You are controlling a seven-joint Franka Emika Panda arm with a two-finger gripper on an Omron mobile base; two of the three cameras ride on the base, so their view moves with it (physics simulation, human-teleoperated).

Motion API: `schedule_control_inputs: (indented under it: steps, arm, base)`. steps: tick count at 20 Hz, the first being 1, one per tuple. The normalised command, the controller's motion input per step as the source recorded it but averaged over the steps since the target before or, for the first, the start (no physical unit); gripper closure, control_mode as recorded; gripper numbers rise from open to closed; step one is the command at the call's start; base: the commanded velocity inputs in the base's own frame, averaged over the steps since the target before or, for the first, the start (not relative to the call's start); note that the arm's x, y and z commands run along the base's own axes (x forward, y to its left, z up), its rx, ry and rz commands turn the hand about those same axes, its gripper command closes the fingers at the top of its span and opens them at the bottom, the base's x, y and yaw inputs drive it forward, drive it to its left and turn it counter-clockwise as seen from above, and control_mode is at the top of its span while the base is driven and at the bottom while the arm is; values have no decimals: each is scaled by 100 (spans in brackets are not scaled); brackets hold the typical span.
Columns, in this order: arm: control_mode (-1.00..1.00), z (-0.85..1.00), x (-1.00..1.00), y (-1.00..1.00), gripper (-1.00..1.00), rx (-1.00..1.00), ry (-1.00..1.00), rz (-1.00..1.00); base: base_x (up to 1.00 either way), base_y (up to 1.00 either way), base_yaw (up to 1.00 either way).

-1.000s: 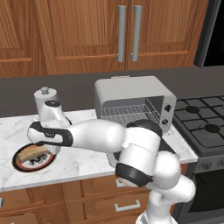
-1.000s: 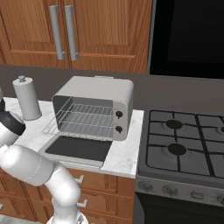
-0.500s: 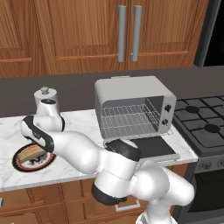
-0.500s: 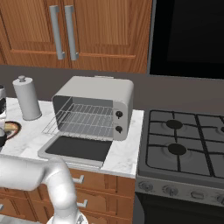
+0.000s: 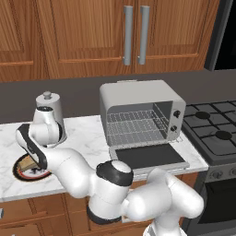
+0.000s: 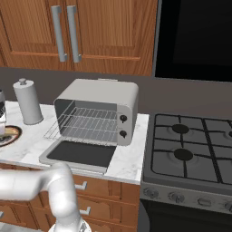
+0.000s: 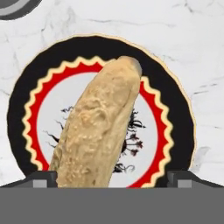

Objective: Pull the toaster oven rack outwards. Pick up the baguette from the plate and place it on the toaster oven rack. Close the toaster oven door fully and set the temperature to the lowest setting.

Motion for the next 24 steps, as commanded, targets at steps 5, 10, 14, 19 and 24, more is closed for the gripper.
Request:
schedule_control_inputs:
  steps: [5, 10, 14, 19, 24]
  arm:
    - [-100, -23, 4, 13, -100, -2, -3, 0]
    - [-100, -10, 16, 0, -100, 0, 0, 0]
    - [-100, -8, 24, 0, -100, 0, 0, 0]
    - [-100, -39, 12, 9, -100, 0, 2, 0]
    - [-100, -46, 8, 25, 100, 0, 5, 0]
  base:
    - [0, 0, 0]
    - [0, 0, 0]
    - [0, 0, 0]
    - [0, 0, 0]
    - [0, 0, 0]
